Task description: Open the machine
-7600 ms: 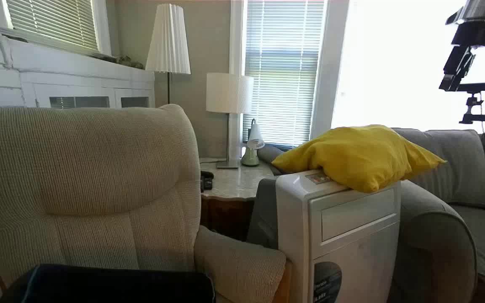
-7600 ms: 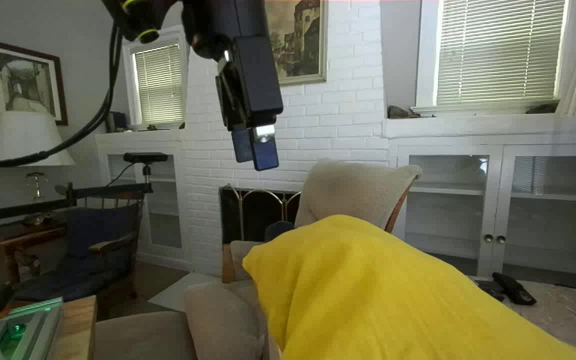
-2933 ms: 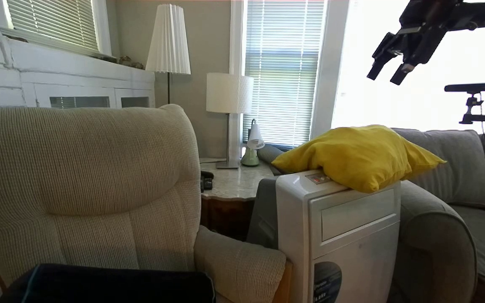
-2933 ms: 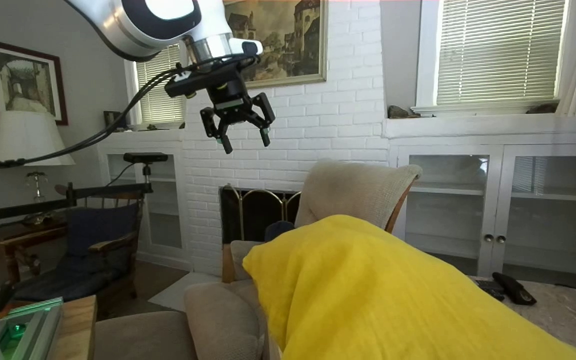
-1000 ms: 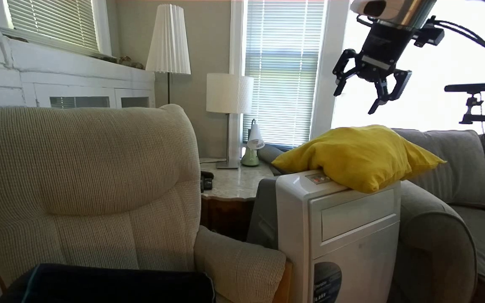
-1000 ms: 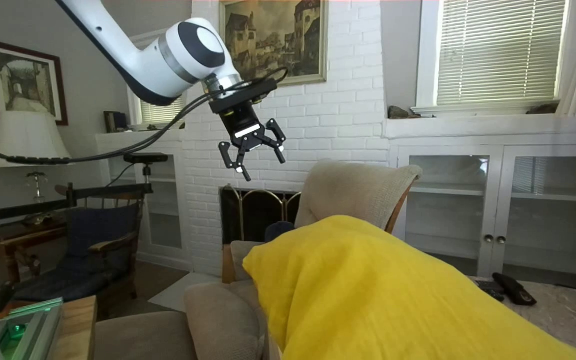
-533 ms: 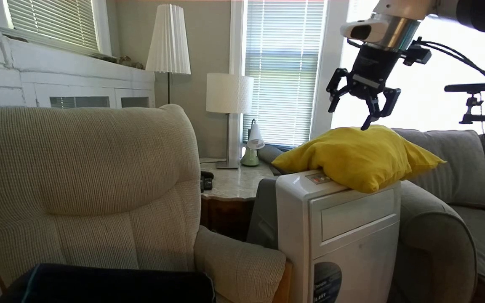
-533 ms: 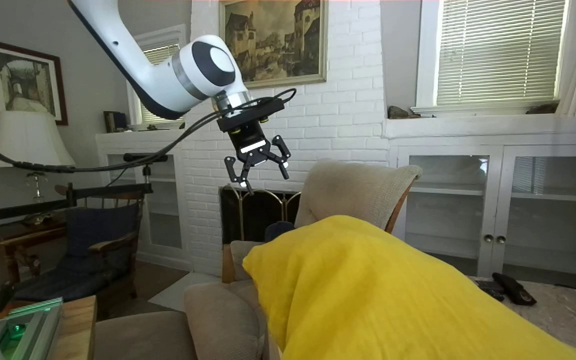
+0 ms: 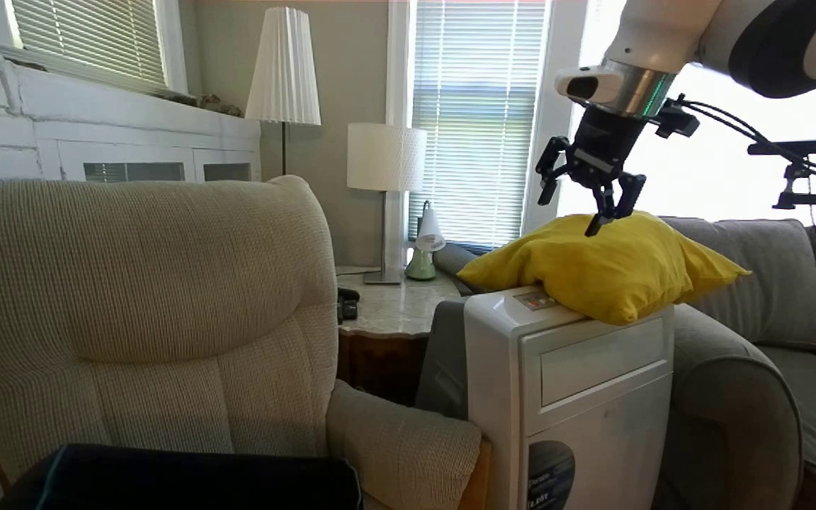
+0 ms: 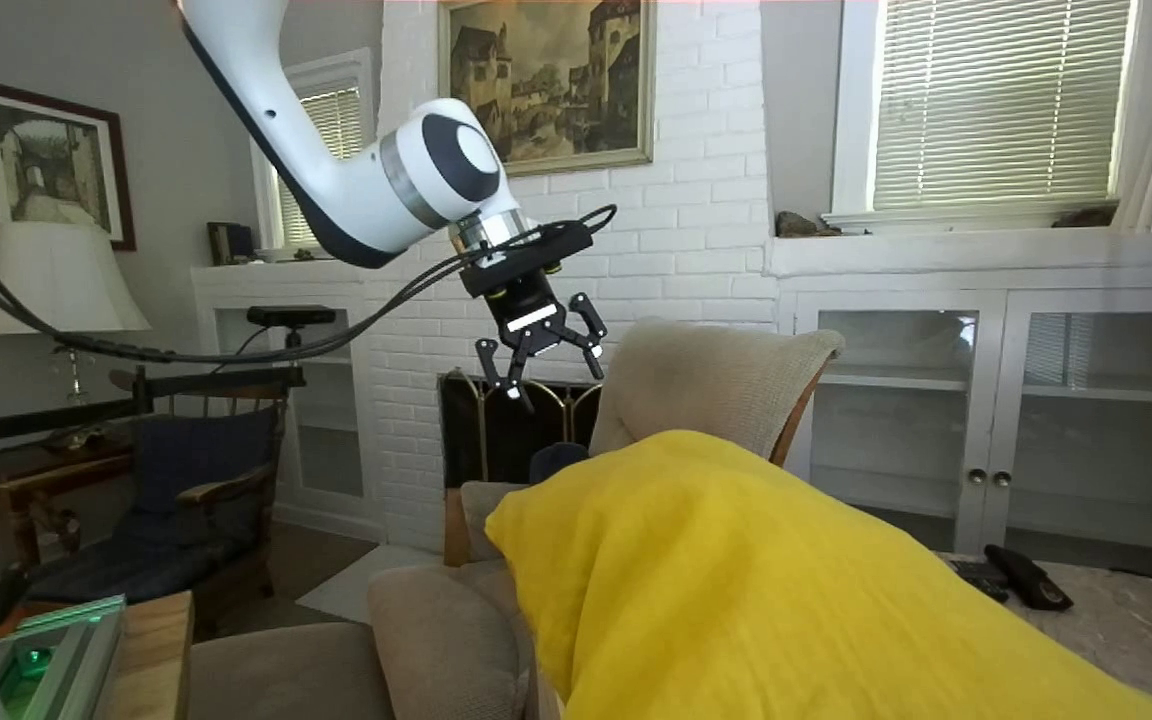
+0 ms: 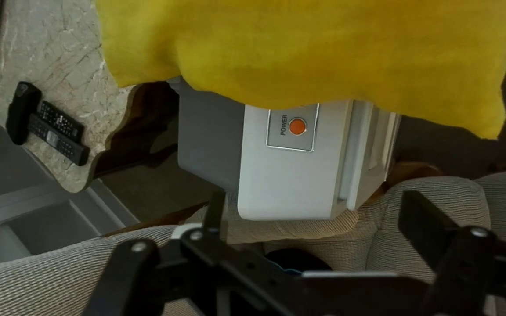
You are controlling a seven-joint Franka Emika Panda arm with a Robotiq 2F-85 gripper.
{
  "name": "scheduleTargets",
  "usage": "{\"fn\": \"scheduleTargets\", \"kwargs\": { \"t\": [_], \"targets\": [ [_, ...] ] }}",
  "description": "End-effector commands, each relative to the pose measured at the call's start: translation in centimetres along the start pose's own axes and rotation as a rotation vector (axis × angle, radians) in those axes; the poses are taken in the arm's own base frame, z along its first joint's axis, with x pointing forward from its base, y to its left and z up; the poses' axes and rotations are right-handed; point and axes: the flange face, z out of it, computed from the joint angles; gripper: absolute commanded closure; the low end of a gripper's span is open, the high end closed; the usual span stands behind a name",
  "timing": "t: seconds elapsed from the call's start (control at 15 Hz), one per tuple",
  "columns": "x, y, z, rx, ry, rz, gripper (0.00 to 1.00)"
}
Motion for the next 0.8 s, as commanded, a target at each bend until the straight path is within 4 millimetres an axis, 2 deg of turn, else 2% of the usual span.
{"fn": "scheduleTargets", "kwargs": {
  "t": [0.0,0.47,0.53,0.73],
  "targets": [
    [0.4,0.8,2.0,-0.025,-0.017,0.014,0.00],
    [0.3,0.5,5.0,-0.003,-0.055,0.028,0.00],
    [0.1,0.0,3.9,0.014,-0.050,0.021,0.00],
    [0.1,-0.1,4.2,0.019,-0.053,0.021,0.00]
  ]
}}
